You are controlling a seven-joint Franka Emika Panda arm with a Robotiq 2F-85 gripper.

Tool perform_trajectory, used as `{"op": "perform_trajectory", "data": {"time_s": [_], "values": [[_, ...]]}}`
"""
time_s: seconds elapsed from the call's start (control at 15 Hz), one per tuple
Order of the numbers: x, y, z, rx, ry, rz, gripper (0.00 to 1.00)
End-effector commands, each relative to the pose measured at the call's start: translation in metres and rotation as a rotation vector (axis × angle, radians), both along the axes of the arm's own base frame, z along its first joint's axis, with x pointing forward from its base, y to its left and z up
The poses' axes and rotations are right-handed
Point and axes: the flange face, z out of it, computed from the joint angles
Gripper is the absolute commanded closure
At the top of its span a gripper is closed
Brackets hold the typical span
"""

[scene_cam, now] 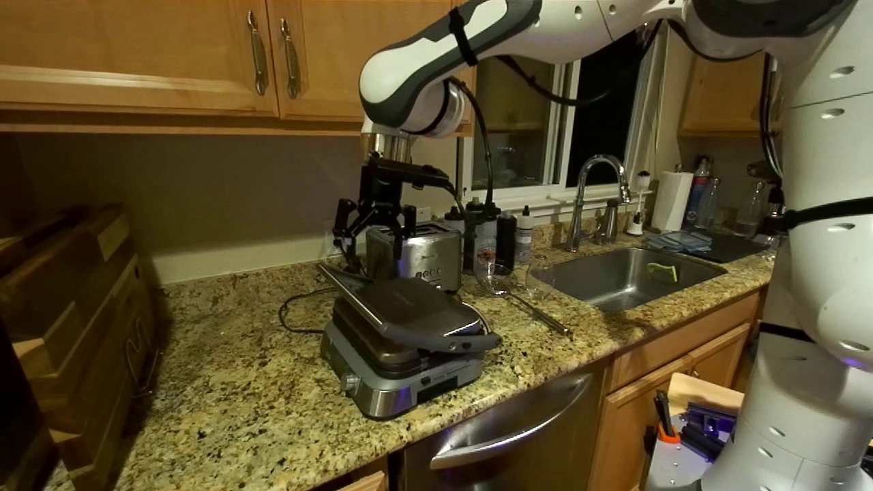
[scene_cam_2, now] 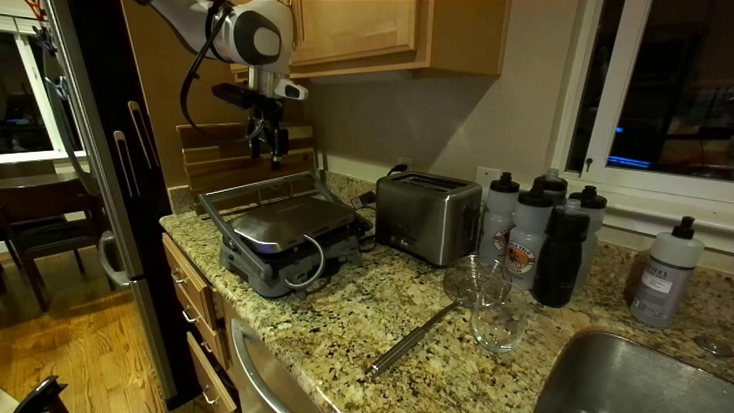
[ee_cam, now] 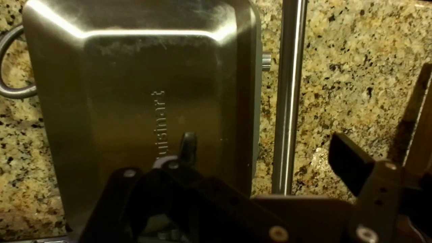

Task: Open the top of the grill

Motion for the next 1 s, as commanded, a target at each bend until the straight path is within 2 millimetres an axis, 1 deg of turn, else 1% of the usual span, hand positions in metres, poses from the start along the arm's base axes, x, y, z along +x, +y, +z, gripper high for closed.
{"op": "perform_trajectory", "data": {"time_s": [0.0,0.2,0.33,0.67,0.93], "values": [[0.010,0.021,-0.005,-0.003,0.021,0.037,0.00],[0.020,0.038,-0.016,-0.036,0.027,0.075,0.00],[0.025,0.045,-0.027,-0.061,0.035,0.099,0.00],[0.039,0.052,-0.054,-0.135,0.064,0.132,0.00],[0.049,0.057,-0.069,-0.161,0.078,0.145,0.00]]}}
